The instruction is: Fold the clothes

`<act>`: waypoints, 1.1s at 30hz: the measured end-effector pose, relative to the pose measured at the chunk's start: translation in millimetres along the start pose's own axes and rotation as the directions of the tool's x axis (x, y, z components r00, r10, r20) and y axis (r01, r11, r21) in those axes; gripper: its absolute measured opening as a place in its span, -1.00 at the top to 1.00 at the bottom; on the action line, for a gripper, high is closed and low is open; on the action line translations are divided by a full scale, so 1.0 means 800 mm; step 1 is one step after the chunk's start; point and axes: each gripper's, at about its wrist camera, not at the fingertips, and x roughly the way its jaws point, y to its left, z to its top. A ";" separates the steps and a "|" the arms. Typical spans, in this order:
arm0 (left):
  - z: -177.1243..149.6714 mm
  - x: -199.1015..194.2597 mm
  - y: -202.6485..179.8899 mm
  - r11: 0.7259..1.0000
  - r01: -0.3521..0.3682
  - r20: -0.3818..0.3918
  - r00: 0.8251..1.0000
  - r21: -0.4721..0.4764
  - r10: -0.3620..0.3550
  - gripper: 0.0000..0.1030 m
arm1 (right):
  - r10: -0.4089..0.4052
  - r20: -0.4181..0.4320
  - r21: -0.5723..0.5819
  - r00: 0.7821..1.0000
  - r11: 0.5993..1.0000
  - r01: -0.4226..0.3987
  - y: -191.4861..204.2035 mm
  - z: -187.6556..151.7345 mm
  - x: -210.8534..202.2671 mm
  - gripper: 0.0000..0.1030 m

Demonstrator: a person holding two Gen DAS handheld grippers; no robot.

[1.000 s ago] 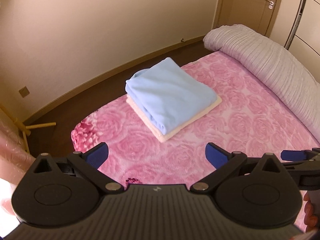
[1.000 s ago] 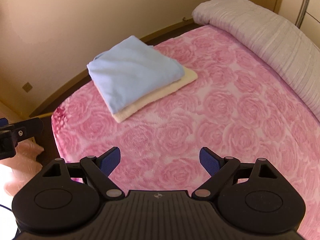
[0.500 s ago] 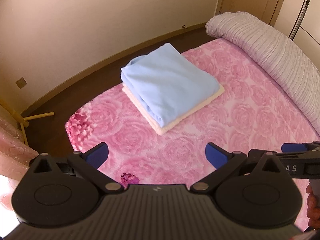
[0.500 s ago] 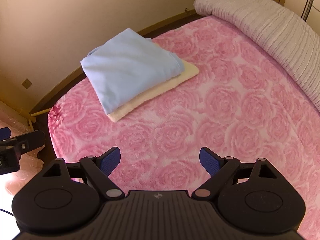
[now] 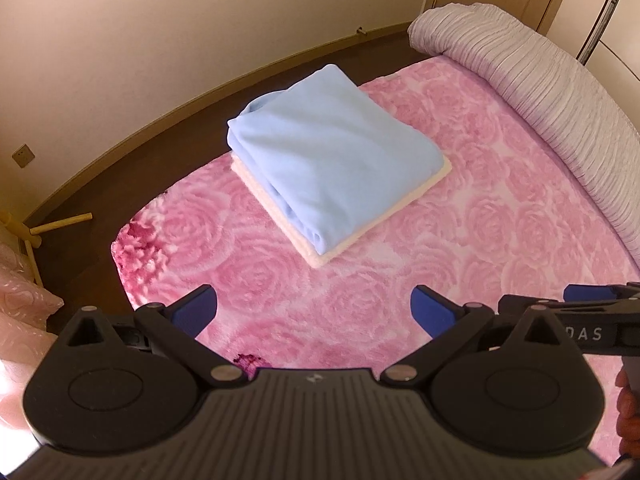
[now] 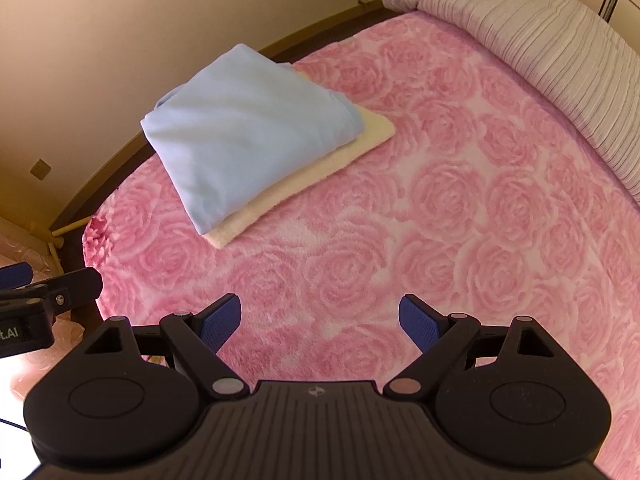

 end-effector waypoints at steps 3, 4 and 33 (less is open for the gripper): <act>0.004 0.008 0.004 1.000 -0.002 0.000 1.000 0.007 0.002 -0.98 | -0.003 -0.010 0.003 1.000 1.000 0.003 0.004 0.005 0.007 -0.72; 0.006 0.010 0.006 1.000 -0.003 0.002 1.000 0.010 0.003 -0.98 | -0.004 -0.013 0.004 1.000 1.000 0.004 0.005 0.007 0.009 -0.72; 0.042 0.054 0.033 1.000 0.016 0.002 1.000 0.026 -0.016 -0.98 | -0.007 -0.044 0.019 0.999 1.000 0.008 0.035 0.039 0.037 -0.72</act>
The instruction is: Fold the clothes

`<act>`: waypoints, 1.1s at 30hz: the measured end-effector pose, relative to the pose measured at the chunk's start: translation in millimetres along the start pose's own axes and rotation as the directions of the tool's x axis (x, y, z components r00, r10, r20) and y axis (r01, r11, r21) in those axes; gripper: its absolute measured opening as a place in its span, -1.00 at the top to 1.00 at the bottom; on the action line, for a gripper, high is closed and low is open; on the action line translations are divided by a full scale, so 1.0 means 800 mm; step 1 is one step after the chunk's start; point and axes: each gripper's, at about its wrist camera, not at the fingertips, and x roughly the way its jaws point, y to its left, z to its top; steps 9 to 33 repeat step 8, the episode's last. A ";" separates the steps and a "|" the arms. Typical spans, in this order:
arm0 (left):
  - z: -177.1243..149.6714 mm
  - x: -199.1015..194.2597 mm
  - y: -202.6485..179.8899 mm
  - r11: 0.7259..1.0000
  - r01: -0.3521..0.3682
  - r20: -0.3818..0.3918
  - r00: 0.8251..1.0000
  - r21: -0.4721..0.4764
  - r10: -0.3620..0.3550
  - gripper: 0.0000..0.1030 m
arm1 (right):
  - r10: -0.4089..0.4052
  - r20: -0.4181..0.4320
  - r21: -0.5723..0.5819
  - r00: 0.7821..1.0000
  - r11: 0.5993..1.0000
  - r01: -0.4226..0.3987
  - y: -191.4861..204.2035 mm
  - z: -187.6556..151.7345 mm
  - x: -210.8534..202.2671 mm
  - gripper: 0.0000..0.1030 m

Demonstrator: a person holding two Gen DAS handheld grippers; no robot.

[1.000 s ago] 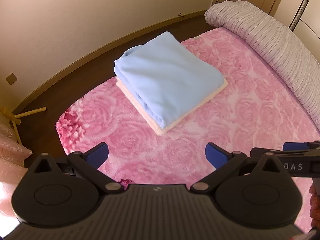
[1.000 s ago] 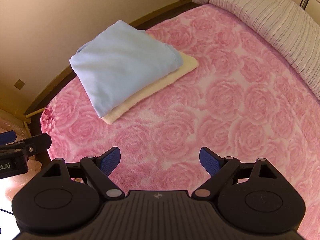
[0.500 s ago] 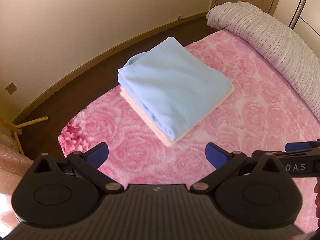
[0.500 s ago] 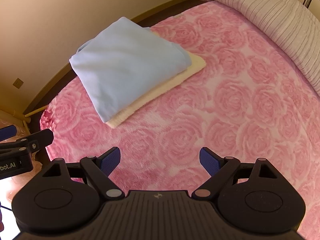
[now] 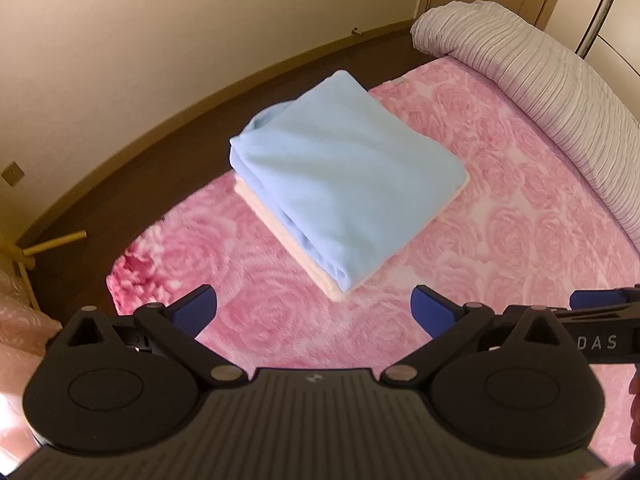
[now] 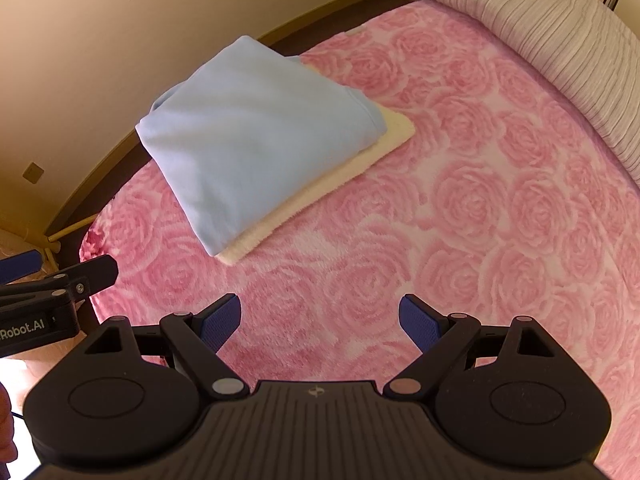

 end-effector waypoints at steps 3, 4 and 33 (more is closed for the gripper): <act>-0.003 -0.003 0.002 1.000 -0.001 0.018 1.000 -0.011 0.001 -0.98 | 0.002 -0.001 0.003 1.000 1.000 -0.002 0.001 0.001 -0.001 -0.72; -0.004 -0.006 0.002 1.000 -0.007 0.035 0.999 -0.012 0.008 -0.98 | 0.003 0.000 0.003 1.000 1.000 -0.003 0.001 0.000 -0.001 -0.72; -0.008 -0.017 -0.002 0.999 -0.032 0.089 0.996 0.019 0.030 -0.98 | 0.007 0.005 0.005 1.000 1.000 -0.008 0.002 -0.003 -0.006 -0.72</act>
